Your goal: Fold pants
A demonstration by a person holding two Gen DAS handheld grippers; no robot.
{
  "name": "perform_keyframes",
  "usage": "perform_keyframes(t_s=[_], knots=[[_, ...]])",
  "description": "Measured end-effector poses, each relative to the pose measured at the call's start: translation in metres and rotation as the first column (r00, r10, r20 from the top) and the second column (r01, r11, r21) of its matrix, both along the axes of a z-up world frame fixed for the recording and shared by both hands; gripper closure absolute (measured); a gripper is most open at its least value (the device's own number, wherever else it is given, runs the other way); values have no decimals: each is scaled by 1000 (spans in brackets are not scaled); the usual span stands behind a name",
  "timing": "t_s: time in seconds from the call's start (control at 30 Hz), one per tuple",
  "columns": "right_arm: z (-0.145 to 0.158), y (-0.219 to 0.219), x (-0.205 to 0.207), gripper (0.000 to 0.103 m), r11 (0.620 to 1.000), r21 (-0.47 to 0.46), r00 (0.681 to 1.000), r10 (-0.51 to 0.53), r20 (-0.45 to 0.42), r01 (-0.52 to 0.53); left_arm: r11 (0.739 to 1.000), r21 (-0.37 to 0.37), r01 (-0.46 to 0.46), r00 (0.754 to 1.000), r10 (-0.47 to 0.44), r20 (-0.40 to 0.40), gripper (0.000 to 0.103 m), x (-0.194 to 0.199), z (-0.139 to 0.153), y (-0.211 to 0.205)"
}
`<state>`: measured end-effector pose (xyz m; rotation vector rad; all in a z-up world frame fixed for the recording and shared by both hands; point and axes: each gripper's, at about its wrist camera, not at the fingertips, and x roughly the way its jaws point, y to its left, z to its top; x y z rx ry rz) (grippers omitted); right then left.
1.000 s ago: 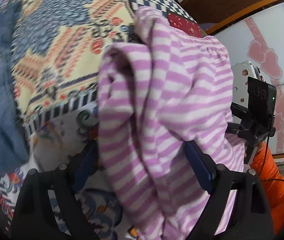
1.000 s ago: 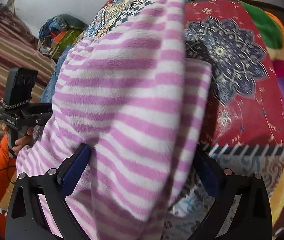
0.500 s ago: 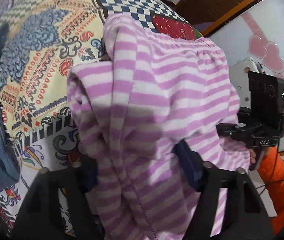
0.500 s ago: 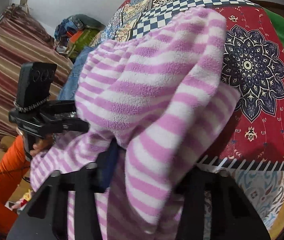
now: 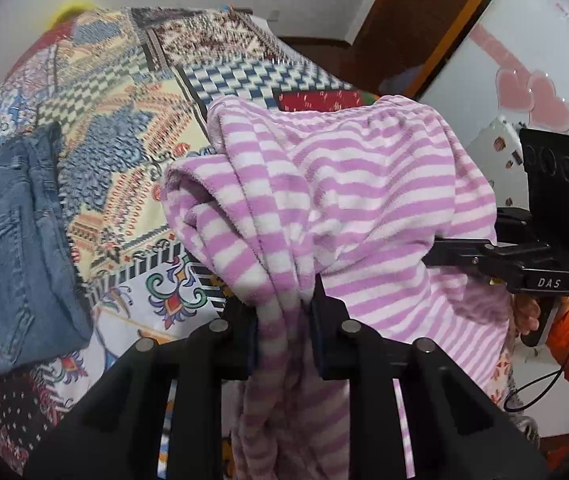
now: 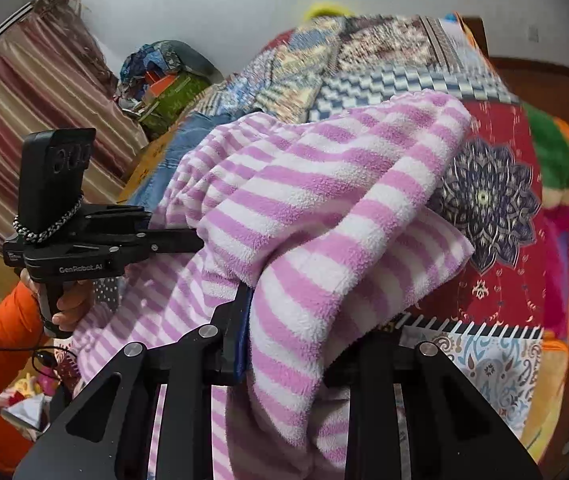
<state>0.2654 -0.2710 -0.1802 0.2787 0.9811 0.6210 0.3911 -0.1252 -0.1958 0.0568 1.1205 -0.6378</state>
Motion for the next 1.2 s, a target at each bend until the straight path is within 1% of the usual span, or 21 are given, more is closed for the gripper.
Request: perform_keyframes(t_s=[0.17, 0.3, 0.4, 0.5, 0.6, 0.67, 0.73, 0.83, 0.97, 1.07, 1.17, 1.2], knots=[[39, 5, -18, 80, 1000, 4, 997, 6, 81, -6, 998, -53, -28, 997, 32, 74, 82, -24, 40, 24], [73, 29, -30, 80, 999, -21, 986, 36, 160, -33, 995, -69, -67, 985, 77, 156, 82, -46, 77, 46], [96, 52, -35, 80, 998, -36, 975, 64, 212, -58, 991, -76, -109, 971, 122, 208, 82, -62, 103, 69], [114, 75, -34, 80, 996, -37, 964, 86, 252, -79, 982, -98, -159, 953, 178, 247, 82, -73, 128, 97], [131, 101, -30, 80, 995, -22, 953, 102, 286, -100, 971, -105, -213, 927, 235, 292, 83, -80, 151, 126], [139, 122, -22, 80, 993, -8, 945, 112, 306, -116, 963, -93, -252, 903, 269, 336, 83, -83, 166, 146], [144, 141, -14, 80, 992, 3, 940, 119, 320, -127, 956, -79, -281, 885, 290, 363, 83, -82, 176, 162], [149, 169, 3, 80, 989, 23, 934, 128, 333, -143, 941, -70, -331, 866, 333, 373, 83, -75, 184, 191], [142, 203, 28, 80, 987, 32, 933, 139, 331, -158, 918, -87, -386, 852, 391, 348, 83, -54, 183, 227], [130, 225, 48, 80, 986, 39, 940, 144, 310, -164, 903, -104, -417, 849, 428, 309, 83, -31, 170, 255], [111, 244, 80, 80, 985, 45, 952, 148, 267, -166, 891, -94, -445, 849, 453, 272, 83, -1, 150, 272], [105, 248, 89, 80, 986, 40, 955, 149, 254, -165, 887, -83, -454, 851, 459, 257, 83, 13, 139, 279]])
